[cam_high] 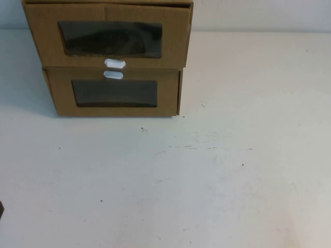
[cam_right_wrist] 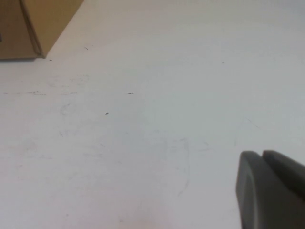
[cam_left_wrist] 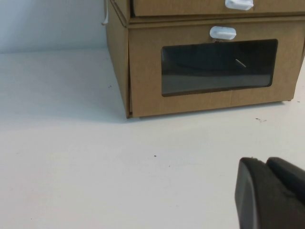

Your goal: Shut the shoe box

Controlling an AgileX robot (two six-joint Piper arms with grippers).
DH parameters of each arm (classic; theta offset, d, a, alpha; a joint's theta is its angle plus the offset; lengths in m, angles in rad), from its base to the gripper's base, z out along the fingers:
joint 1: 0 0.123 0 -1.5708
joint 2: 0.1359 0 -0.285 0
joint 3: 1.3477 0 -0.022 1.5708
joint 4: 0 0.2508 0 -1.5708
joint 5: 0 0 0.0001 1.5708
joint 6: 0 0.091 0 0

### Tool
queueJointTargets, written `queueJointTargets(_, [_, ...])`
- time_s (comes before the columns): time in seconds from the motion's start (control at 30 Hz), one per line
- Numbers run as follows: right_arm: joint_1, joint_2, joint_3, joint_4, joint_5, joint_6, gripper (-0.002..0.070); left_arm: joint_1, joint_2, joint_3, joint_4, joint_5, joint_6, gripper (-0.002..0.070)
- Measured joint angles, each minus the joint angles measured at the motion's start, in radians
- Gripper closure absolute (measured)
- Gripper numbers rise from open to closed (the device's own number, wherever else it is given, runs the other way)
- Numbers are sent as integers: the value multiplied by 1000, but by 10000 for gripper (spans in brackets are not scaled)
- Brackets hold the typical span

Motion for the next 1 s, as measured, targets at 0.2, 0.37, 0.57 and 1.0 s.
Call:
queueJointTargets(0.2, [0,0,0,2,0,0,687,0,0,0,0,0,0,677])
queueJointTargets(0.37, [0,0,0,2,0,-2,687,0,0,0,15,-42,-4,677])
queueJointTargets(0.57, [0,0,0,6,0,-4,687,30,-56,0,628,-65,-554,677])
queueJointTargets(1.0, [0,-2,0,11,2,-4,687,36,-153,0,1069,212,-987,677])
